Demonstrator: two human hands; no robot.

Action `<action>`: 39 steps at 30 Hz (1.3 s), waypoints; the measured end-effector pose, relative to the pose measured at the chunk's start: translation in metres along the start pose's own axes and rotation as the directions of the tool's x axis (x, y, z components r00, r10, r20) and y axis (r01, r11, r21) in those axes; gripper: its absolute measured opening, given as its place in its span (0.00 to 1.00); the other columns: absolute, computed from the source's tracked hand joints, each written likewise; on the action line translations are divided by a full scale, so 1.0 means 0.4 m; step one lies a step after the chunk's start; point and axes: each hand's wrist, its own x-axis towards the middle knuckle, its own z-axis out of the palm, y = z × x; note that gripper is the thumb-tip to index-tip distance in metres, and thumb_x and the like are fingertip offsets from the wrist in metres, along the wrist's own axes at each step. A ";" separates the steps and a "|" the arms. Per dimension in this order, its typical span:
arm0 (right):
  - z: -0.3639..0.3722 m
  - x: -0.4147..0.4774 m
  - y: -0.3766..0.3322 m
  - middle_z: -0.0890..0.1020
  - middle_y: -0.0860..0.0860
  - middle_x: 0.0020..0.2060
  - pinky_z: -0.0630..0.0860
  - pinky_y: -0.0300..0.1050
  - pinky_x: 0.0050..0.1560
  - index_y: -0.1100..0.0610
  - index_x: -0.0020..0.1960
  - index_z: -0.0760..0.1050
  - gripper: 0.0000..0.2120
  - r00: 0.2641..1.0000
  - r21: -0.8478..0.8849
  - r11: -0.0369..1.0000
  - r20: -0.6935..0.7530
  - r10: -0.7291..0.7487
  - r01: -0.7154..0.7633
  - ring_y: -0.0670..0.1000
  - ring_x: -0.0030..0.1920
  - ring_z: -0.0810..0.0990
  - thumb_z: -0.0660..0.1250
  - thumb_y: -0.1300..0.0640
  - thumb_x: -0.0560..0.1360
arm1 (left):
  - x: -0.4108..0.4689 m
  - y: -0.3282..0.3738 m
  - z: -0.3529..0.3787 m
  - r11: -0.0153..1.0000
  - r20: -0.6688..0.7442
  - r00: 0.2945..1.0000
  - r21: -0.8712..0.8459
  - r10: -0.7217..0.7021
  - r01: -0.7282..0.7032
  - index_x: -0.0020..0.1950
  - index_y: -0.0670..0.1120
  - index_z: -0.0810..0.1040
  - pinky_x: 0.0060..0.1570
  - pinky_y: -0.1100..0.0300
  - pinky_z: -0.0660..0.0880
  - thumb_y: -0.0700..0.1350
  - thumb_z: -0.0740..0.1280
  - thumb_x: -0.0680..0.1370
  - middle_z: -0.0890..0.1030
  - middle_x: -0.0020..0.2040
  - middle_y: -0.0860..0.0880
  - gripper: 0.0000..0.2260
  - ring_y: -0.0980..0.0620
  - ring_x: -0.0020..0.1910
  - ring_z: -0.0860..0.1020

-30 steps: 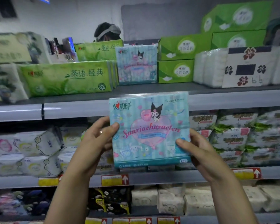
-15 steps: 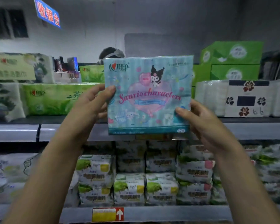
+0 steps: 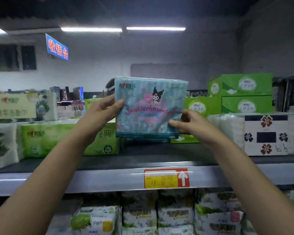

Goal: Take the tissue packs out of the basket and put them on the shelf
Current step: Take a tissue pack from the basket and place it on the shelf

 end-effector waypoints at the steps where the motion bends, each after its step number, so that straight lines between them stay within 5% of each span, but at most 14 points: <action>1: -0.001 0.018 -0.003 0.81 0.44 0.48 0.78 0.42 0.51 0.51 0.53 0.75 0.10 1.000 -0.004 1.000 -0.023 0.006 -0.006 0.43 0.48 0.80 0.66 0.64 0.75 | 0.020 0.000 -0.007 0.999 0.009 1.000 0.035 -0.007 0.007 0.54 0.52 0.81 0.60 0.55 0.75 0.50 0.64 0.76 0.84 0.53 0.51 0.10 0.52 0.56 0.81; 8: 0.003 0.132 0.011 0.81 0.49 0.51 0.74 0.43 0.47 0.56 0.58 0.76 0.16 0.975 -0.092 0.984 -0.179 0.135 -0.153 0.48 0.49 0.78 0.70 0.66 0.72 | 0.118 -0.034 -0.008 0.968 0.037 0.997 0.242 -0.071 0.060 0.53 0.49 0.80 0.68 0.42 0.66 0.49 0.62 0.80 0.83 0.54 0.50 0.09 0.48 0.60 0.76; 13: 0.003 0.198 0.039 0.82 0.53 0.51 0.76 0.51 0.53 0.55 0.52 0.77 0.13 0.953 -0.206 0.943 -0.209 0.218 -0.261 0.55 0.53 0.78 0.71 0.66 0.70 | 0.152 -0.059 0.007 0.947 0.073 0.989 0.304 -0.128 0.100 0.55 0.48 0.79 0.60 0.54 0.64 0.45 0.61 0.81 0.80 0.51 0.54 0.08 0.59 0.51 0.75; 17: 0.008 0.211 0.054 0.81 0.52 0.43 0.71 0.40 0.35 0.61 0.53 0.78 0.12 0.960 -0.254 0.936 -0.203 0.193 -0.242 0.49 0.39 0.77 0.71 0.67 0.70 | 0.163 -0.077 0.019 0.928 0.044 0.983 0.340 -0.177 0.152 0.60 0.43 0.78 0.57 0.55 0.61 0.45 0.61 0.81 0.79 0.53 0.52 0.12 0.54 0.55 0.72; 20: 0.012 0.218 0.079 0.81 0.52 0.43 0.67 0.37 0.31 0.62 0.56 0.79 0.15 0.967 -0.296 0.932 -0.201 0.153 -0.209 0.44 0.34 0.74 0.72 0.66 0.69 | 0.176 -0.089 0.020 0.923 0.034 0.970 0.317 -0.240 0.217 0.59 0.40 0.78 0.57 0.57 0.62 0.43 0.60 0.81 0.80 0.50 0.50 0.12 0.55 0.52 0.74; 26: 0.014 0.236 0.109 0.84 0.54 0.50 0.74 0.43 0.48 0.58 0.54 0.81 0.16 0.974 -0.439 0.879 -0.196 0.111 -0.188 0.53 0.49 0.80 0.75 0.60 0.67 | 0.193 -0.114 0.014 0.914 0.001 0.967 0.329 -0.254 0.240 0.60 0.40 0.78 0.57 0.56 0.63 0.43 0.62 0.81 0.80 0.54 0.48 0.12 0.52 0.55 0.74; 34: 0.021 0.228 0.126 0.84 0.53 0.51 0.69 0.40 0.42 0.56 0.53 0.81 0.16 0.968 -0.550 0.801 -0.210 0.139 -0.235 0.50 0.45 0.79 0.77 0.55 0.66 | 0.197 -0.140 0.021 0.803 -0.046 0.971 0.553 -0.234 0.220 0.55 0.38 0.81 0.43 0.58 0.70 0.48 0.65 0.79 0.82 0.55 0.43 0.14 0.44 0.53 0.79; 39: 0.021 0.219 0.131 0.77 0.56 0.59 0.70 0.45 0.54 0.53 0.61 0.75 0.30 0.971 -0.665 0.714 -0.220 0.094 -0.220 0.55 0.60 0.72 0.79 0.51 0.62 | 0.192 -0.144 0.021 0.687 -0.088 0.965 0.686 -0.248 0.239 0.49 0.39 0.81 0.39 0.54 0.77 0.49 0.70 0.74 0.84 0.48 0.43 0.14 0.43 0.46 0.81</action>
